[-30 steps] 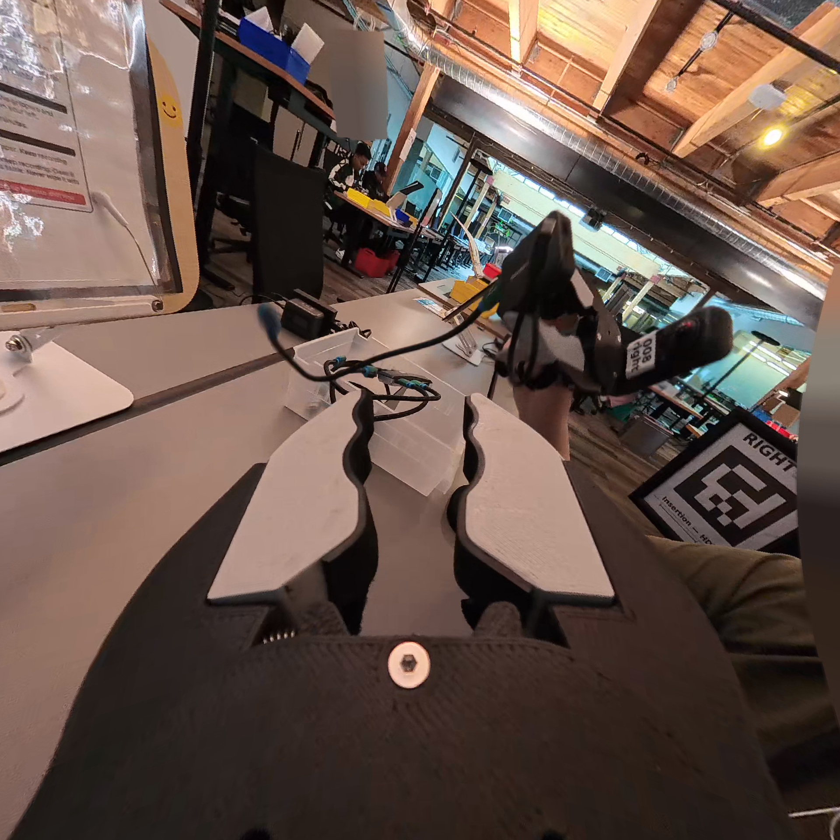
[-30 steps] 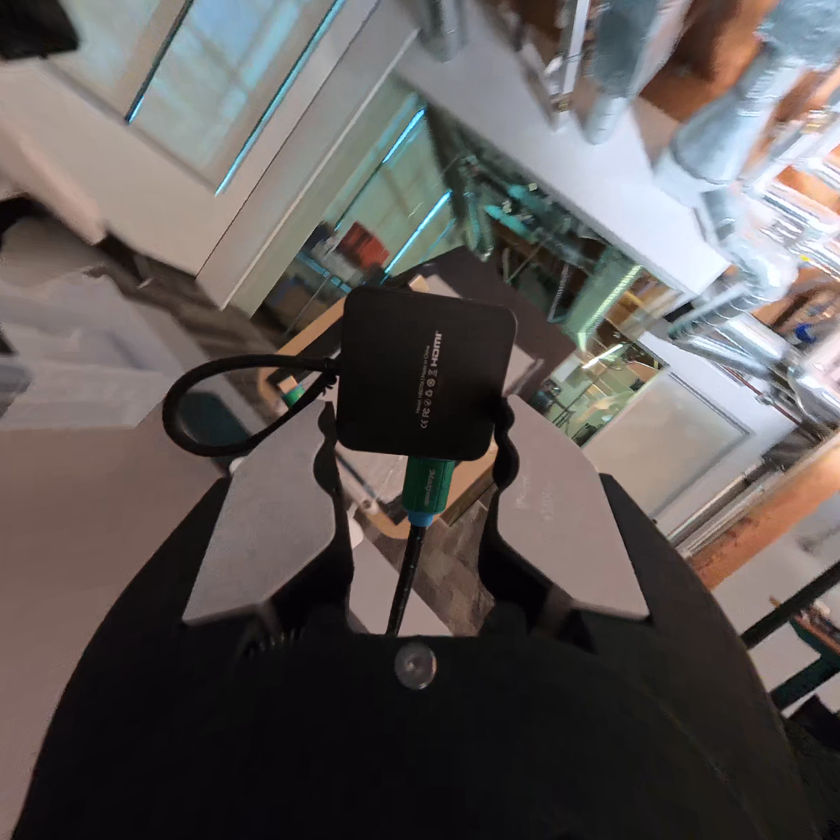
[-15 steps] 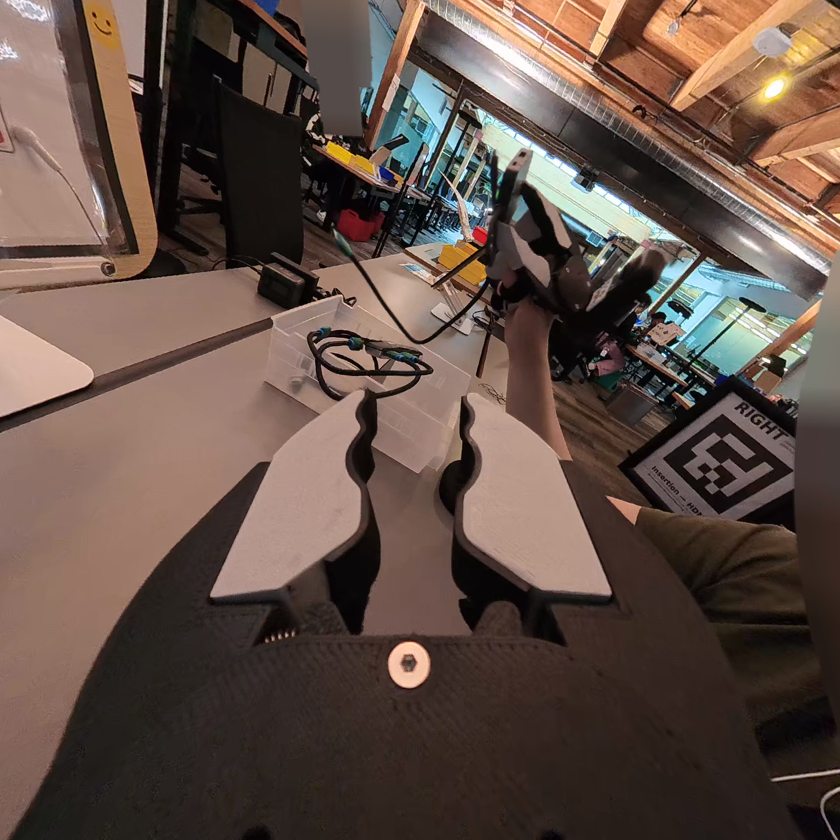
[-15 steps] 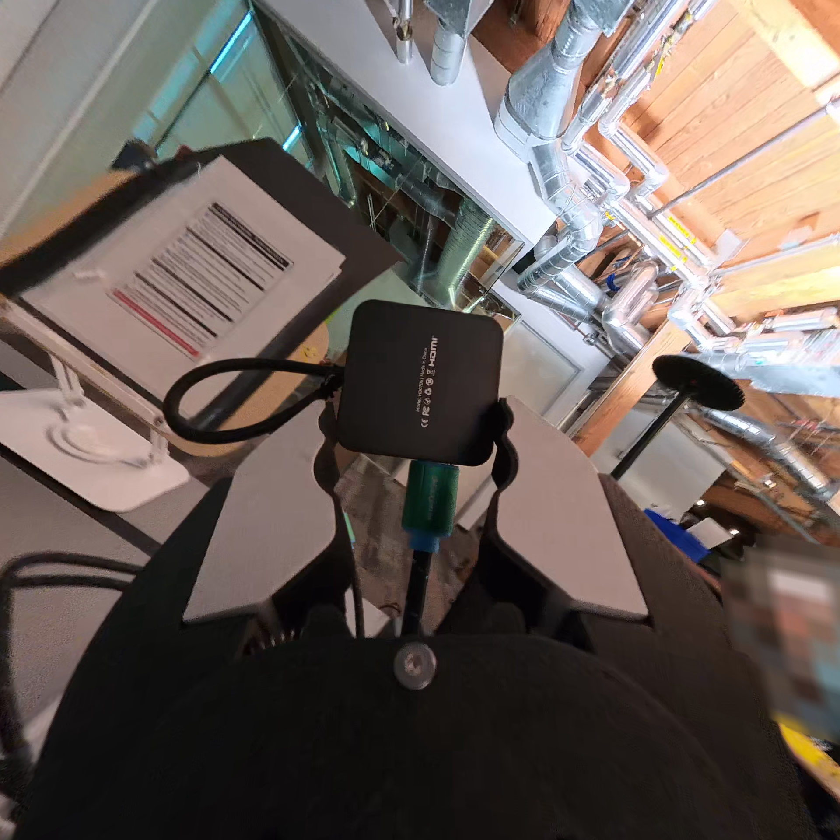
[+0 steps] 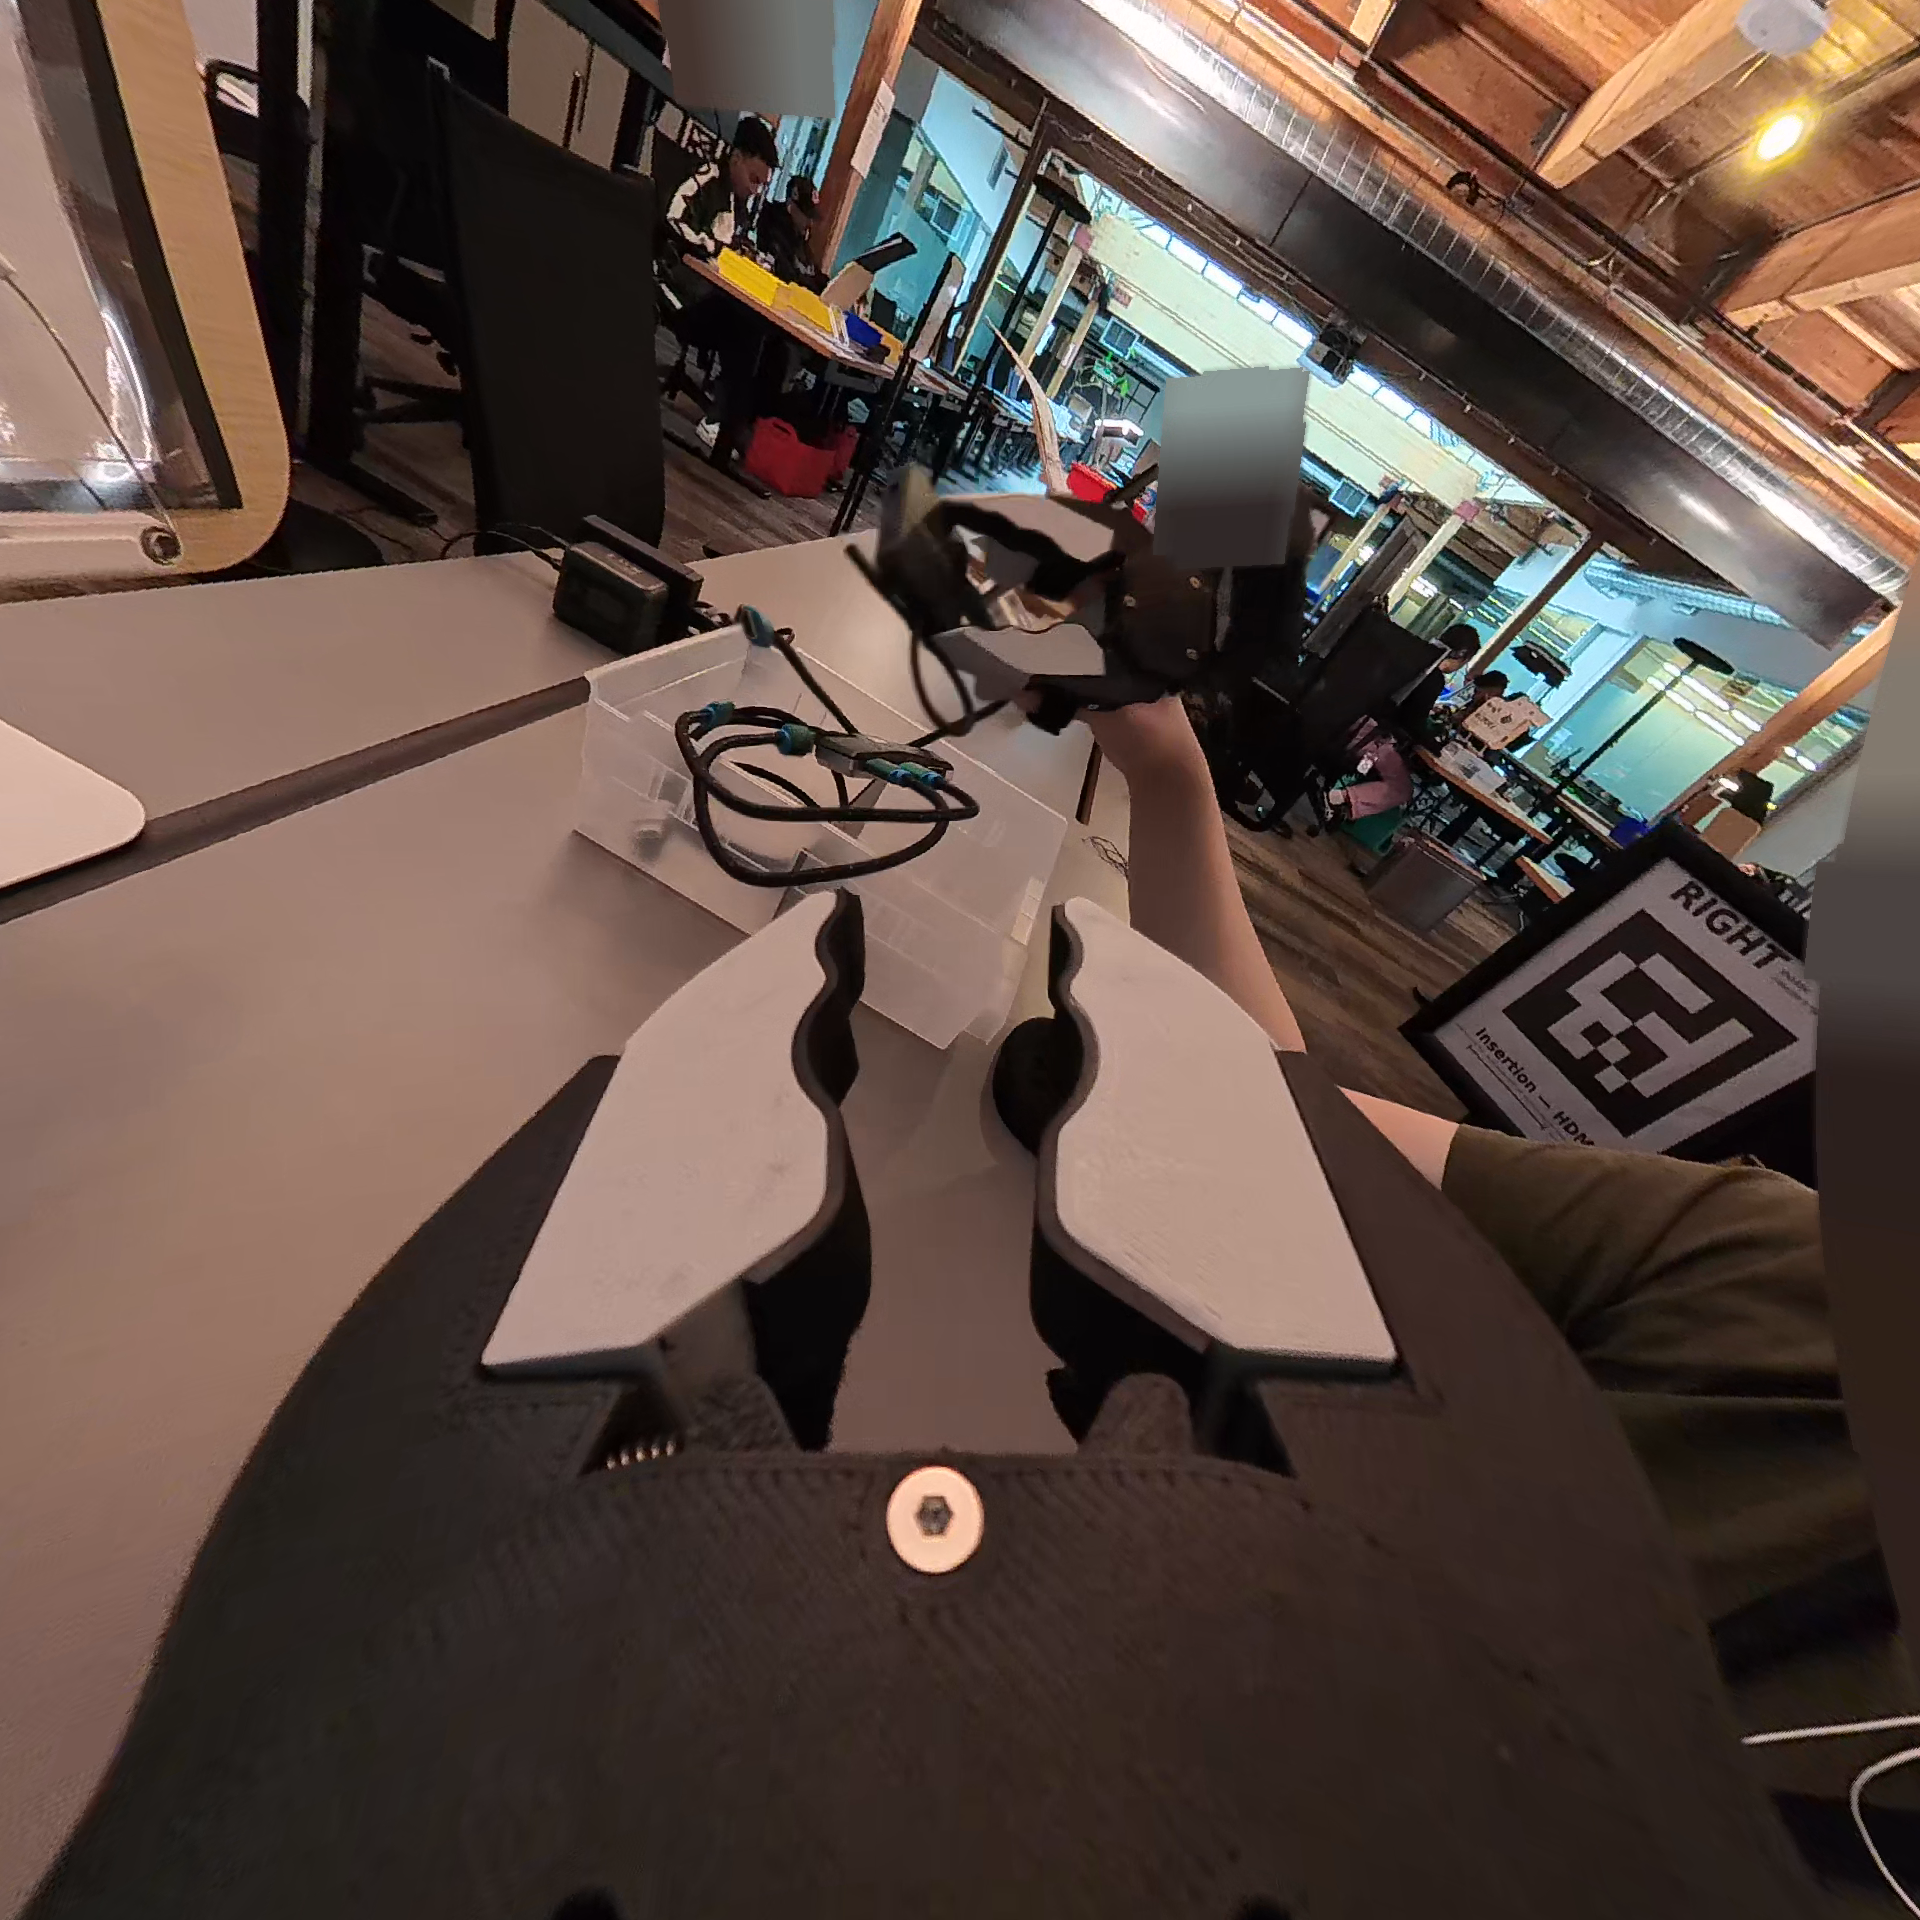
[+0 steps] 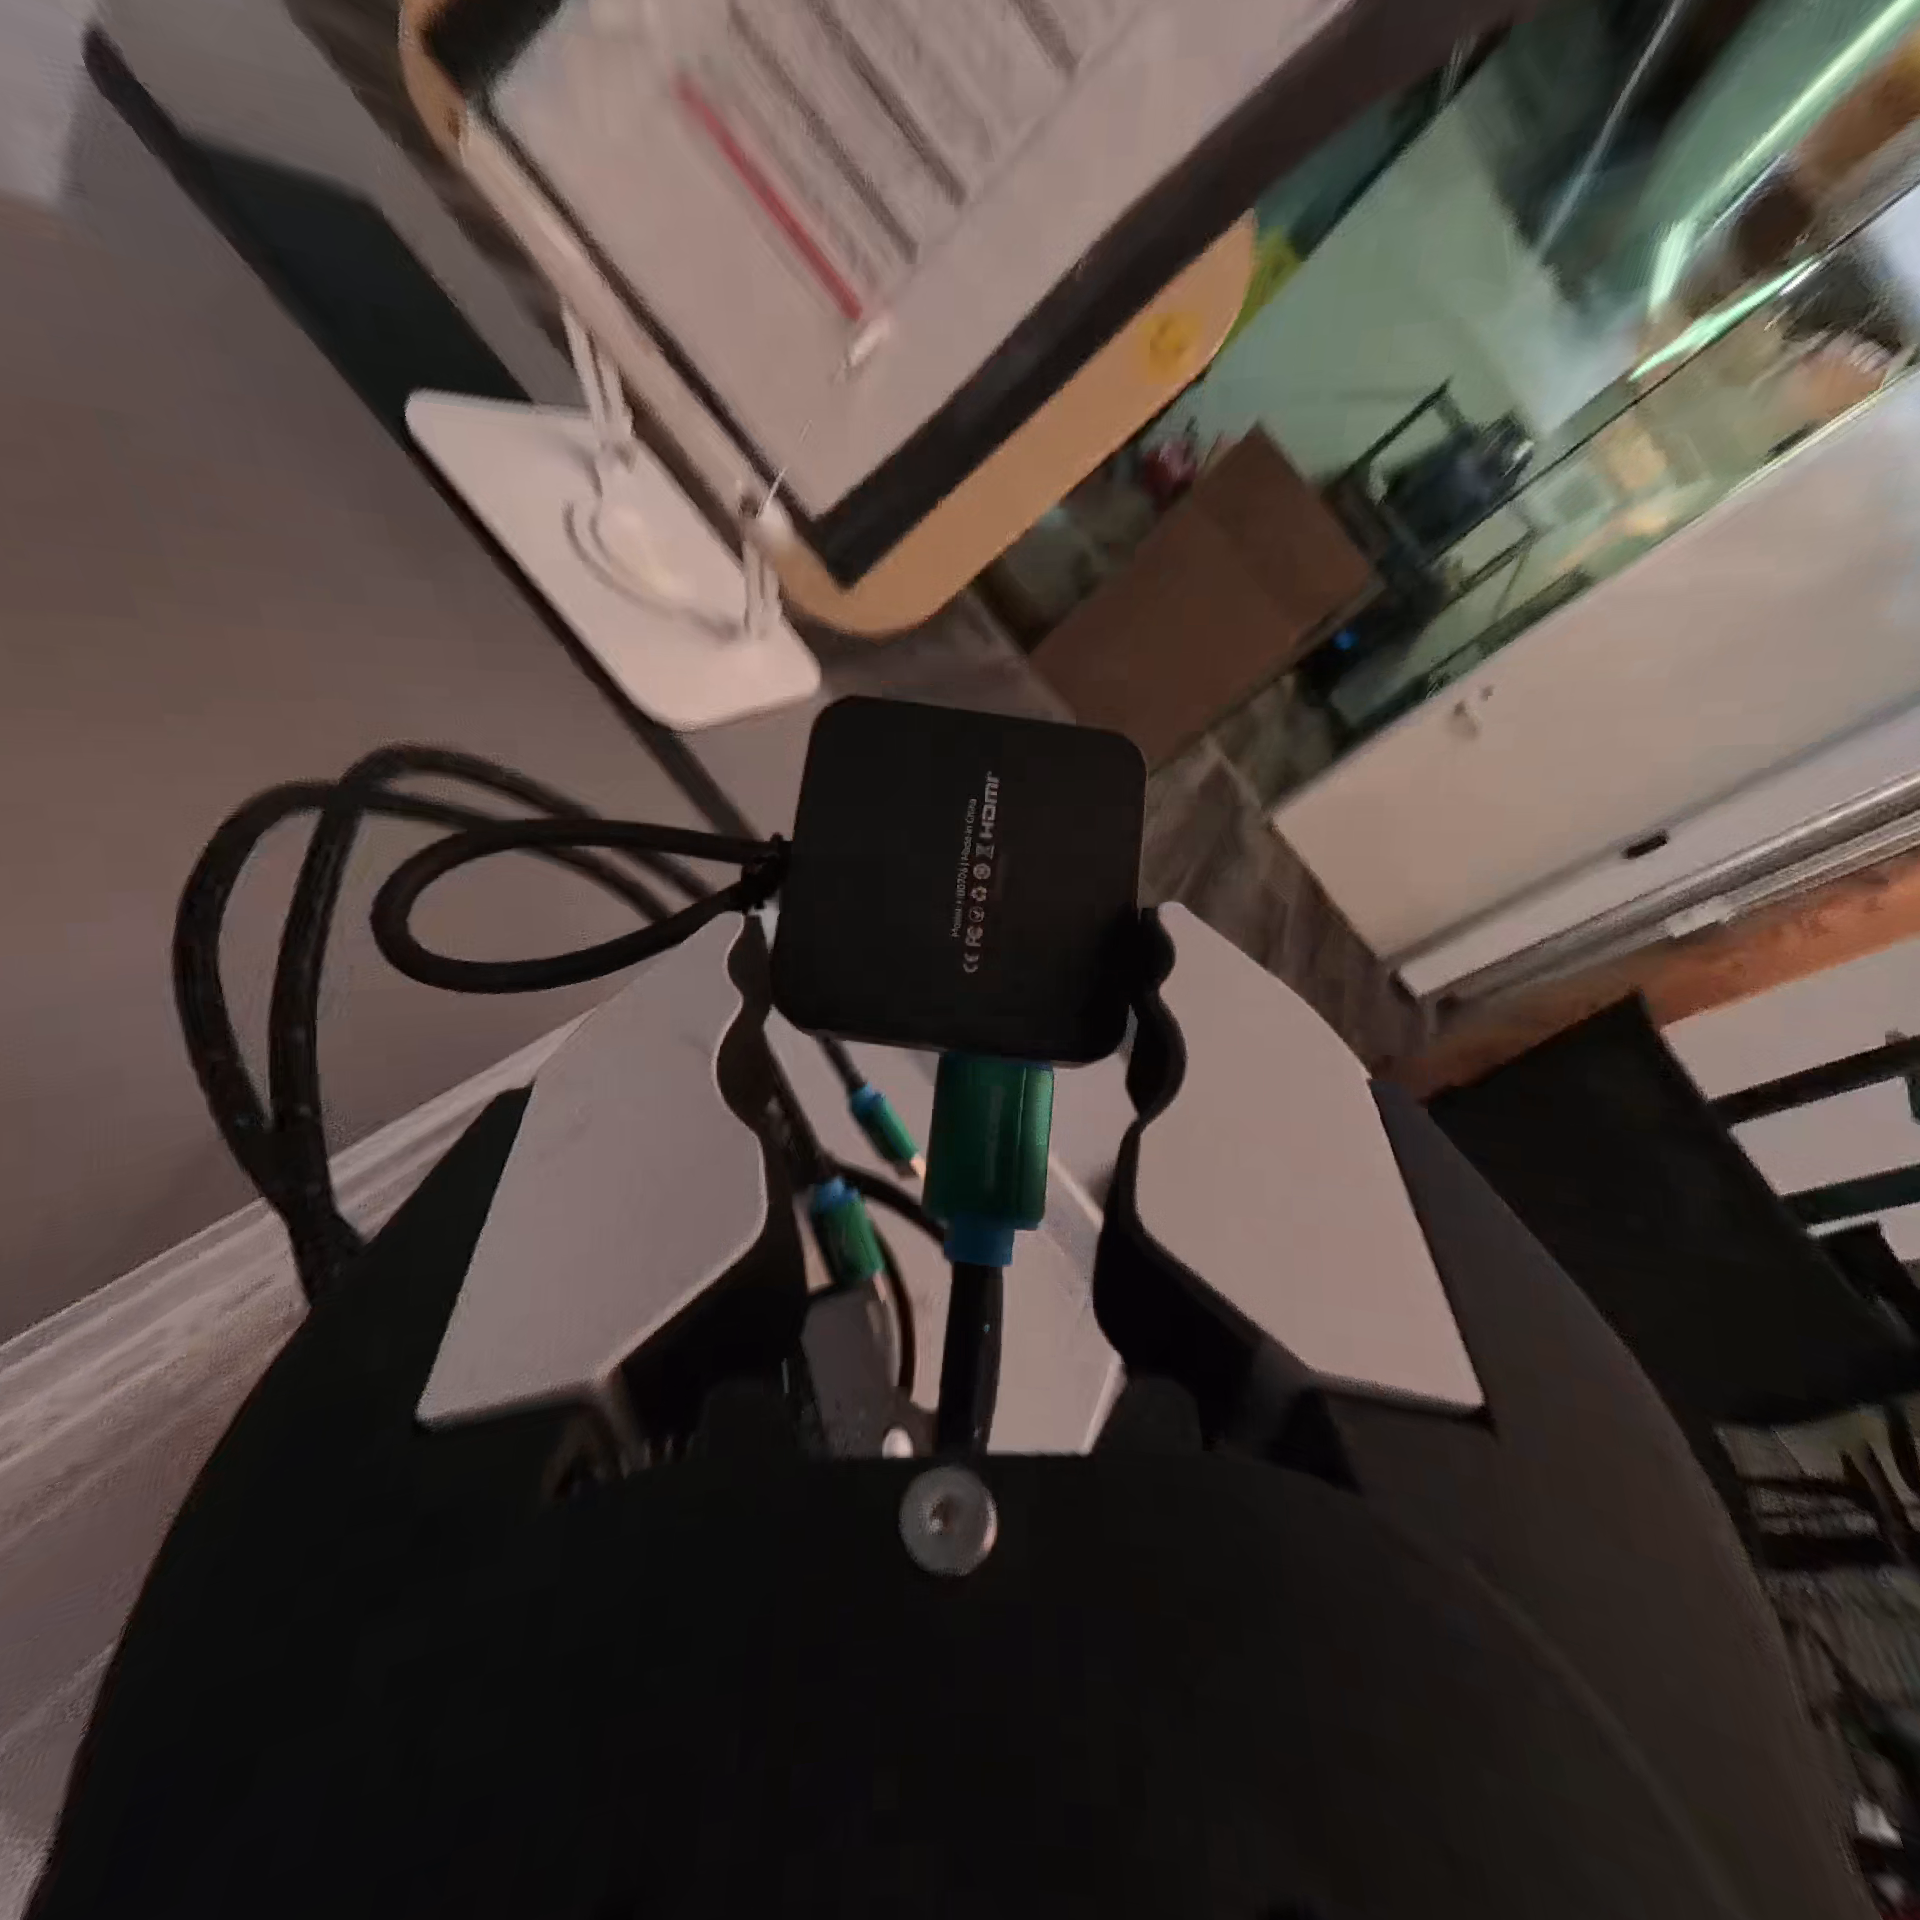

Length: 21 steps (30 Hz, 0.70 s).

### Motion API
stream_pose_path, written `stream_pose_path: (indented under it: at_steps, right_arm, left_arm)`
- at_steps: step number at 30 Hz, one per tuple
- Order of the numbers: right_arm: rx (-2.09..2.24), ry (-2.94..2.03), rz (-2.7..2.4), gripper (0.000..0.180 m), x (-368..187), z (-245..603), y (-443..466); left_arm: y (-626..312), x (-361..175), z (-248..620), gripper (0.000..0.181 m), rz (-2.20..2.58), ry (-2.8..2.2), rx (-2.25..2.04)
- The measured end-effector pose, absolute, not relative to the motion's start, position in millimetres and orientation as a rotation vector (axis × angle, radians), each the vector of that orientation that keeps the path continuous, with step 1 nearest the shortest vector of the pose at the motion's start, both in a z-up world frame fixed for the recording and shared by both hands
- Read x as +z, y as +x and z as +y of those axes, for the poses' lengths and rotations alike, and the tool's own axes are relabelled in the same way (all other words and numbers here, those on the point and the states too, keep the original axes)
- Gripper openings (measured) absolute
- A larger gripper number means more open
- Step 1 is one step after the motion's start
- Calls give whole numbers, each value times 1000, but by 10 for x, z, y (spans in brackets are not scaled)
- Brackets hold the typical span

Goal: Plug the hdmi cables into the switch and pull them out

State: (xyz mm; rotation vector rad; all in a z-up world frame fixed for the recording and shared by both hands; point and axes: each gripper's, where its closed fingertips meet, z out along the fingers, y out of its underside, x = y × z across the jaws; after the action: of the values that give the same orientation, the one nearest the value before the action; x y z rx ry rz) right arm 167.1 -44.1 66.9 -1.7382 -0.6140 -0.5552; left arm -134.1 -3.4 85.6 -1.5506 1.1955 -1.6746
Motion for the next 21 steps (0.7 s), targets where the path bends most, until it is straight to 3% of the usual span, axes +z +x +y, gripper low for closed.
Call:
stream_pose_path:
  at_steps: [8,21]
  right_arm:
    - [-586,-2030,-748,68,46,-215,1654]
    - [-956,-2044,-752,68,140,-217,1954]
  left_arm:
    - [-1313,829,-110,33,1236,-1551,-1677]
    - [-1279,791,-144,33,1260,-1558,-1679]
